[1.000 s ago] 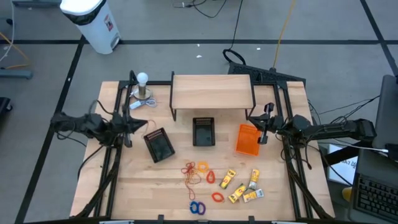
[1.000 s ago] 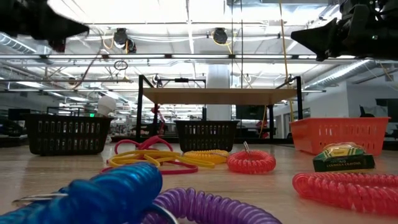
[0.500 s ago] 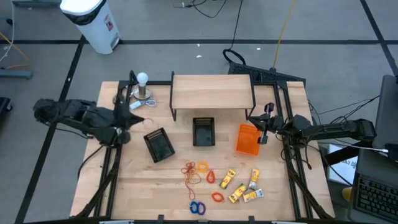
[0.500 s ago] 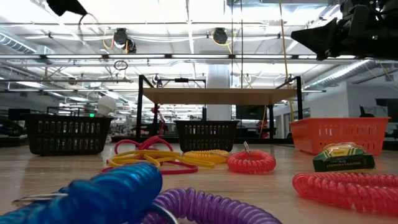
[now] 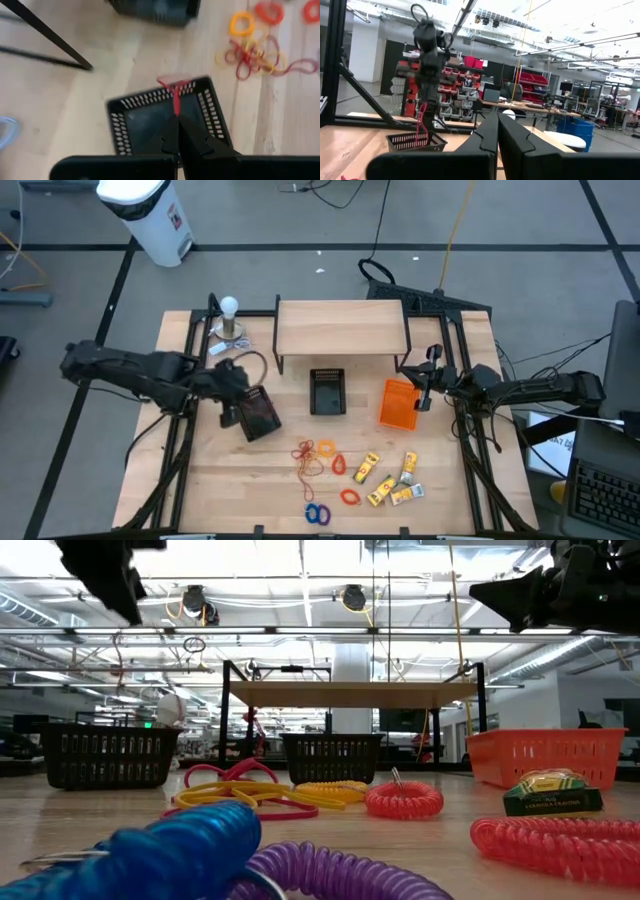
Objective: Pick & Place Office Desk Supplies
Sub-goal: Put the red rubber band into the left black basket
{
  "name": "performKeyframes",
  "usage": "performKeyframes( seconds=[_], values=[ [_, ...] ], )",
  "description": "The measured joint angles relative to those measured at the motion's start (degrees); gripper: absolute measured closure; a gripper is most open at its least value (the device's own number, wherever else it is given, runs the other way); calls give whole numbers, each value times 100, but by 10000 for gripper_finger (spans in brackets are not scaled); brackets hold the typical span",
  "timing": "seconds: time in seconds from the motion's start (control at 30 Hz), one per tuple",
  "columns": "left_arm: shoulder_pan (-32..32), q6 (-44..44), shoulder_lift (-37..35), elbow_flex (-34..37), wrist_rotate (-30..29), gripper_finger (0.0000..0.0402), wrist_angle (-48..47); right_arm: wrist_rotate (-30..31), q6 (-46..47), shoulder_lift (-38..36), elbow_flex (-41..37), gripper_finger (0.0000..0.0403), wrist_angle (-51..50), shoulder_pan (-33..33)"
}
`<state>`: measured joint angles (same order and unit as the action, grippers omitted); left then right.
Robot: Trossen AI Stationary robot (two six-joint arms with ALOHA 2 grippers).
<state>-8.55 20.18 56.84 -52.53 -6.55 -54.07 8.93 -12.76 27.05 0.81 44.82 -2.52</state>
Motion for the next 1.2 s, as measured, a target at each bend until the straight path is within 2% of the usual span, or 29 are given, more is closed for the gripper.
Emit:
performKeyframes(
  seconds=[0.17,0.7,1.07,1.2],
  values=[
    [162,33,646,378,400,402,284,0,147,0,-1,403,-2,0],
    [185,-396,2344,533,609,402,739,-1,306,4,-1,403,-44,0],
    [185,-659,2721,533,795,400,1087,-2,306,4,1,403,-49,0],
    [185,-637,2666,533,806,378,1126,-2,306,4,-1,403,-49,0]
  ],
)
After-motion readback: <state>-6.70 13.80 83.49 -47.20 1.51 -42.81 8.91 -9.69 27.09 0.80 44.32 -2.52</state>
